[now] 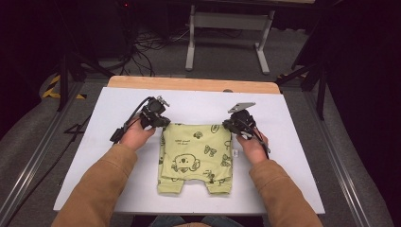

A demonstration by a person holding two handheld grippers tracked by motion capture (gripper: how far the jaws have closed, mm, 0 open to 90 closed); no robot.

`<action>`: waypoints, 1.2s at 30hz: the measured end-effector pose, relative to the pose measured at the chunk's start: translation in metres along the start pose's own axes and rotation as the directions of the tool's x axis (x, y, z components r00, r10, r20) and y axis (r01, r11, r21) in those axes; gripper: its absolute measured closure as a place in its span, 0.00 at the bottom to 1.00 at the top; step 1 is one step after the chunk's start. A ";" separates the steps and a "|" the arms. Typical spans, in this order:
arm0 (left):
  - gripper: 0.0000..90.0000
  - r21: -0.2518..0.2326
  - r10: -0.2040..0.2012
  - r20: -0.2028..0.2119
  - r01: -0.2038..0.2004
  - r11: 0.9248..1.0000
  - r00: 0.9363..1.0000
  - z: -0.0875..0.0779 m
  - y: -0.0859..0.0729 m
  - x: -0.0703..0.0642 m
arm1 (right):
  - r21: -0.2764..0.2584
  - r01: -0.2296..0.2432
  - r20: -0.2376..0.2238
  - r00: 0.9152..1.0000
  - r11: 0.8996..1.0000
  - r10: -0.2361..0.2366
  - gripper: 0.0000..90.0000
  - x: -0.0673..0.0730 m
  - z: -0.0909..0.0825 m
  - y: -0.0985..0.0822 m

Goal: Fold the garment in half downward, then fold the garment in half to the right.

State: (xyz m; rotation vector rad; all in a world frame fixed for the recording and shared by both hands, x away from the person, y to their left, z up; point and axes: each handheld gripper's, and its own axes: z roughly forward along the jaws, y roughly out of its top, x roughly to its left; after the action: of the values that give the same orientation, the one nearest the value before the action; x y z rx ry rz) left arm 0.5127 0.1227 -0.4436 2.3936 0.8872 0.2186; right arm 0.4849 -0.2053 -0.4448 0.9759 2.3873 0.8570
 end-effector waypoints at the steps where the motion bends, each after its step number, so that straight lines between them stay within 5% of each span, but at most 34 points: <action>1: 0.94 0.000 0.000 0.000 0.000 1.000 1.000 0.000 0.000 0.000 | -0.005 0.009 0.005 1.000 1.000 -0.009 0.91 0.001 0.000 0.001; 4: 0.92 -0.012 -0.011 0.020 0.012 1.000 1.000 -0.003 -0.001 0.001 | -0.013 0.017 0.009 1.000 1.000 -0.017 0.83 0.002 -0.001 0.001; 6: 0.70 -0.044 0.008 0.018 -0.007 0.999 1.000 -0.005 -0.001 0.000 | -0.027 -0.002 0.014 1.000 1.000 0.002 0.62 0.001 -0.004 0.001; 11: 0.51 -0.063 0.036 0.008 -0.036 0.997 0.999 -0.009 -0.001 -0.003 | -0.057 -0.025 0.017 1.000 0.998 0.026 0.41 0.005 -0.014 0.004; 20: 0.39 -0.131 0.013 0.027 -0.010 0.991 1.000 -0.029 -0.004 0.001 | -0.105 0.011 -0.060 0.998 0.994 -0.017 0.34 0.027 -0.037 0.012; 28: 0.30 -0.153 0.007 0.046 0.000 0.988 0.999 -0.041 -0.008 0.000 | -0.141 0.055 -0.143 0.987 0.988 -0.075 0.32 0.054 -0.048 0.017; 36: 0.27 -0.180 -0.007 0.050 0.016 0.983 0.999 -0.056 -0.016 0.000 | -0.179 0.126 -0.248 0.954 0.976 -0.169 0.29 0.101 -0.054 0.024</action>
State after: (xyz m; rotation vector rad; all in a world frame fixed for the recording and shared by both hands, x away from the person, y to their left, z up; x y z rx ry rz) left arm 0.4851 0.1577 -0.4066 2.2159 0.8223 0.2251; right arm 0.3981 -0.1386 -0.4045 0.6443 2.5206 1.1630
